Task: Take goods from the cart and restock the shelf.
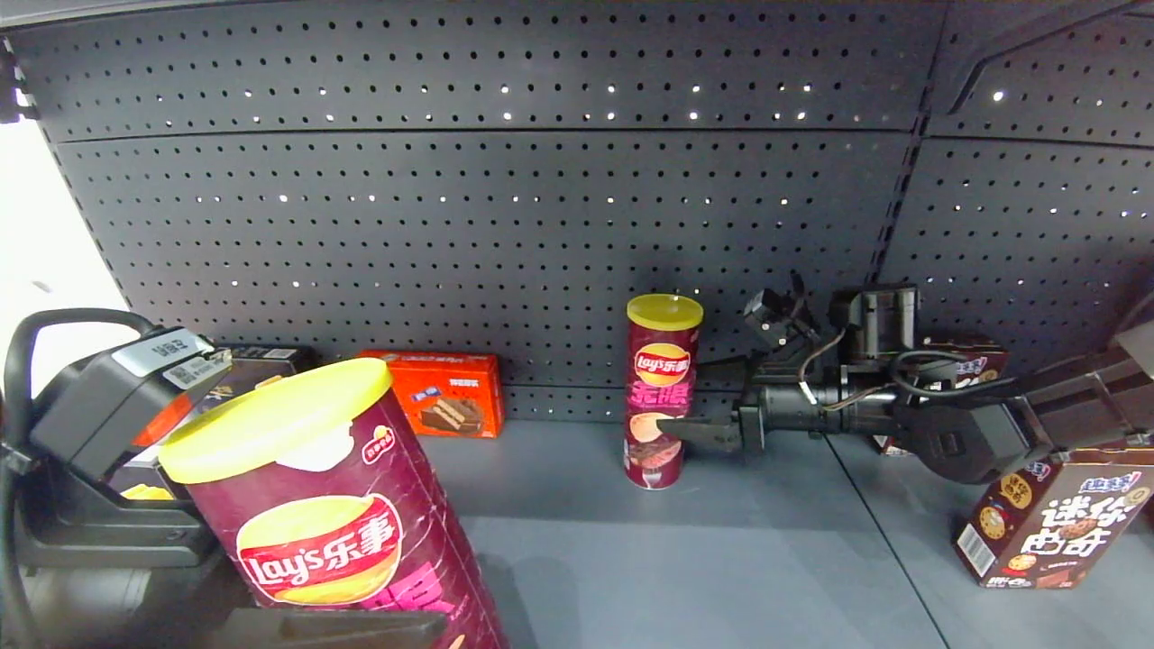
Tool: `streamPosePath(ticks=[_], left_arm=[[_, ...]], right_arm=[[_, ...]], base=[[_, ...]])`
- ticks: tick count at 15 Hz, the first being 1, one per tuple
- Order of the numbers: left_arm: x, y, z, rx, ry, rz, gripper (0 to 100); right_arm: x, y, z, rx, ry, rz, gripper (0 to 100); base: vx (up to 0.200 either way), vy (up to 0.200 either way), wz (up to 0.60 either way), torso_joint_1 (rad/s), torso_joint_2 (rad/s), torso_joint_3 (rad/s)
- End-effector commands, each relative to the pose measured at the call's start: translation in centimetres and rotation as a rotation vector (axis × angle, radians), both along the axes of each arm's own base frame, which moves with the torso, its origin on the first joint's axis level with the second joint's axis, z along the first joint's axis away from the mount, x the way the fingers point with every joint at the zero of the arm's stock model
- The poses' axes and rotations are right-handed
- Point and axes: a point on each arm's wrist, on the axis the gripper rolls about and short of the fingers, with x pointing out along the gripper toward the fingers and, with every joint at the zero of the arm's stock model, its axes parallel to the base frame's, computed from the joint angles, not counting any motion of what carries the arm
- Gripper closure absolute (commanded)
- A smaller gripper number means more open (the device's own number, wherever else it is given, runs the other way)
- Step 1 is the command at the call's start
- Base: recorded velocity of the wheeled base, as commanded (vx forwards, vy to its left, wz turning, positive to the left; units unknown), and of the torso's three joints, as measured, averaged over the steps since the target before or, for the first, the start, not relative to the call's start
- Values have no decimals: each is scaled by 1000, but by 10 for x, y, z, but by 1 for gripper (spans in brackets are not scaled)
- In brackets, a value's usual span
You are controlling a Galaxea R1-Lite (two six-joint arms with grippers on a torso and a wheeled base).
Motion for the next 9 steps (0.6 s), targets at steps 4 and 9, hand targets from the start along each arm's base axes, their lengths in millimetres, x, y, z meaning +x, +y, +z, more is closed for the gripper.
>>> streamPosePath(ticks=[4,9], left_arm=[[1,0,-1,2,5,0,100],[1,0,-1,2,6,3,100]], right_arm=[[7,5,-13,-6,19,9,0],[15,14,-27,-10,33,24,0]], base=[[0,0,0,0,0,0],[0,0,0,0,0,0]])
